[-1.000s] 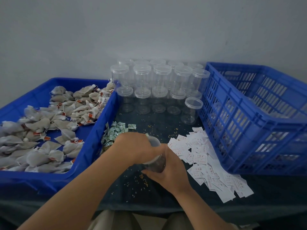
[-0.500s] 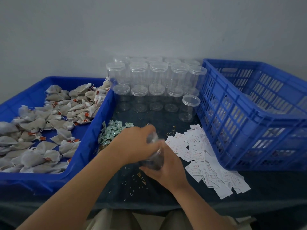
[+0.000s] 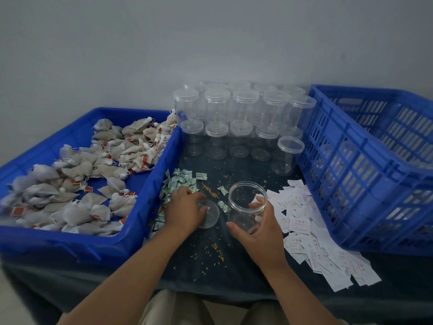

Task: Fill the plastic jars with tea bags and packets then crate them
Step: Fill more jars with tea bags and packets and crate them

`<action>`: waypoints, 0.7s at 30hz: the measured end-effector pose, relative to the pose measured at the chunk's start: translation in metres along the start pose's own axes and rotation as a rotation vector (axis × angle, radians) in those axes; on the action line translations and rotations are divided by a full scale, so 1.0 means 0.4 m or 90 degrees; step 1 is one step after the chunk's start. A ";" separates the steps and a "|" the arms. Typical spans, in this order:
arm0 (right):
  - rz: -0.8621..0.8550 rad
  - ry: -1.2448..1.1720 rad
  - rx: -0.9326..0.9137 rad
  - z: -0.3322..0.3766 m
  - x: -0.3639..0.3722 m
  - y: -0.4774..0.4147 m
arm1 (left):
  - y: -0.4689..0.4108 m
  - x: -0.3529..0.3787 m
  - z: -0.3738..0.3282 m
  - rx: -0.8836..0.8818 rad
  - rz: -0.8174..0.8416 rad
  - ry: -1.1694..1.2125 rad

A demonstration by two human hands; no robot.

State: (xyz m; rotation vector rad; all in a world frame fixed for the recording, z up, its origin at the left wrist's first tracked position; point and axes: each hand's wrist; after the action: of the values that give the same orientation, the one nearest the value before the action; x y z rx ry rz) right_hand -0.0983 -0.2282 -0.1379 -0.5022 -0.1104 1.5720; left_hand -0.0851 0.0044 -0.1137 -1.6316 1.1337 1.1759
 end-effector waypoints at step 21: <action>0.046 0.035 -0.016 0.020 0.006 0.002 | -0.030 -0.302 0.353 -0.045 0.414 -0.227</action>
State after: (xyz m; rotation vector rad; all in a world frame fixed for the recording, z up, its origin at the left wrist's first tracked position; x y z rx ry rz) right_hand -0.1021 -0.2242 -0.1318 -0.5737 -0.0705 1.6276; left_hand -0.1271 0.1652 -0.0296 -1.0490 1.4366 1.8478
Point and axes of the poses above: each hand's wrist, its own y-axis away from the middle knuckle, its own x-axis out of the palm, z = x × y, and after that the axes turned 7 degrees about -y, right-handed
